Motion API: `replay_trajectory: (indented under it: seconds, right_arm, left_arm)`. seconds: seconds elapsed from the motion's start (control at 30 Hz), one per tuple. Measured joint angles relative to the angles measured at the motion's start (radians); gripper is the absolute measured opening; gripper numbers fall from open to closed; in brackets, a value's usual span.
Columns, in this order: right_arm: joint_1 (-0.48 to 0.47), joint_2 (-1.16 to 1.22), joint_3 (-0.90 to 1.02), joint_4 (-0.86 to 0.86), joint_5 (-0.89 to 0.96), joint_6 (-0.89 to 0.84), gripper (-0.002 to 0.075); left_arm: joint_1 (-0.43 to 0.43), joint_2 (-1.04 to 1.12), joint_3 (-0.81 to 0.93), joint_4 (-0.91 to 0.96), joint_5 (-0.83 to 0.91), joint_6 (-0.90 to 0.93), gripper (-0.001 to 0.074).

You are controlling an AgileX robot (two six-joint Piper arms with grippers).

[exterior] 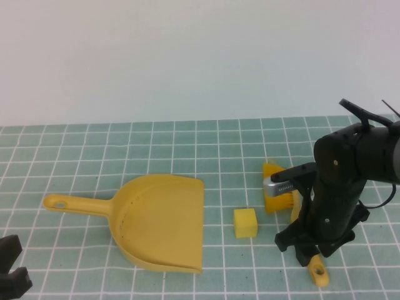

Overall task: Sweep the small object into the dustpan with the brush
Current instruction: Pick up the broom from the table

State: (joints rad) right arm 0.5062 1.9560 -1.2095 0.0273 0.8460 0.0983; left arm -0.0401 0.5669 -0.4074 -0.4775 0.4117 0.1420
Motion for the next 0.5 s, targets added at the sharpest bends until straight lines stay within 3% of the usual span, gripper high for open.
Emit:
replay_trajectory:
  seconds: [0.33, 0.5]
  right_arm:
    - [0.0, 0.024, -0.003, -0.003, -0.001, 0.004, 0.0329]
    - [0.0, 0.024, -0.005, -0.01, 0.001, 0.008, 0.0209]
  left_arm:
    - [0.0, 0.0, 0.0, 0.0, -0.004, 0.0, 0.0]
    - [0.0, 0.0, 0.0, -0.027, -0.015, -0.007, 0.0001]
